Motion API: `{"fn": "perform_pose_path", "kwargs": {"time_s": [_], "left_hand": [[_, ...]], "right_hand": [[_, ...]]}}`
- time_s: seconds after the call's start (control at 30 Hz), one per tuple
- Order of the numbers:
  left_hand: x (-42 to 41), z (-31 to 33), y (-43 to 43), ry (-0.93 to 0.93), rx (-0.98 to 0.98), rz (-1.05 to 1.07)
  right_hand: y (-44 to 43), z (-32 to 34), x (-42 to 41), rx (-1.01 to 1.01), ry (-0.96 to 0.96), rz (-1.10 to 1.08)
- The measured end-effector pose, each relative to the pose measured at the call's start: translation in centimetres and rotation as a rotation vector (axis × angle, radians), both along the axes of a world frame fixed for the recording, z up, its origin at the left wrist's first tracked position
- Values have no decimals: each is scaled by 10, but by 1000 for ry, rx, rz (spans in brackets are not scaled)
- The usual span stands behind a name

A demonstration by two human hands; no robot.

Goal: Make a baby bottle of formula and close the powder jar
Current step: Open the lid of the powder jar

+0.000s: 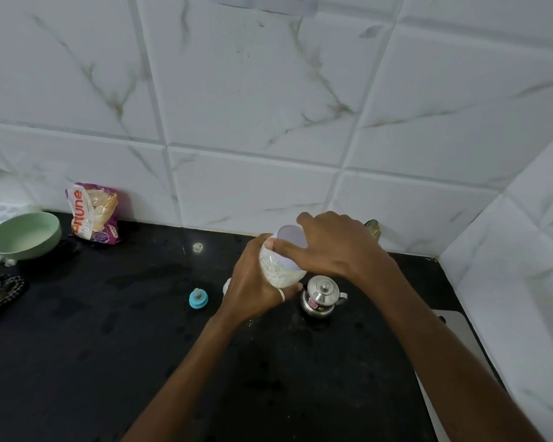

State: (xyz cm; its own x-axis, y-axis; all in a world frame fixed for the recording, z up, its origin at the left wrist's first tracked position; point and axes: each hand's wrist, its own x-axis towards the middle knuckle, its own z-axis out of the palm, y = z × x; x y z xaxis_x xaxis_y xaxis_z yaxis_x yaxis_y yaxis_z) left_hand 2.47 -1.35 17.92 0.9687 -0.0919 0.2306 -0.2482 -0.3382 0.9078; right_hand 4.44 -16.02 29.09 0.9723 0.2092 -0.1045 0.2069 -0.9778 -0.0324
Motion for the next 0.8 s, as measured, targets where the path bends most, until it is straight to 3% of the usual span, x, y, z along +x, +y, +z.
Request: {"fn": "perform_pose_path", "kwargs": {"time_s": [0.1, 0.2, 0.27, 0.3, 0.37, 0.47, 0.6, 0.67, 0.73, 0.8], "left_hand": [[2, -8, 4, -18, 69, 9], [6, -20, 5, 216, 32, -47], [8, -17, 6, 380, 28, 35], [10, -14, 2, 382, 51, 69], [17, -9, -10, 147, 50, 87], [-3, -16, 8, -26, -53, -25], [13, -27, 4, 43, -22, 8], [3, -22, 0, 289, -70, -39], [13, -16, 10, 469, -56, 68], [2, -18, 8, 345, 8, 60]], "right_hand": [[3, -5, 1, 2, -25, 13], [-2, -3, 5, 146, 157, 107], [-6, 2, 5, 250, 265, 202], [-7, 3, 5, 285, 266, 224], [-7, 3, 3, 307, 195, 185], [4, 0, -3, 108, 45, 17], [14, -11, -5, -15, -104, -7], [9, -13, -2, 100, -14, 70], [1, -10, 0, 293, 167, 185], [-6, -10, 0, 420, 237, 247]]}}
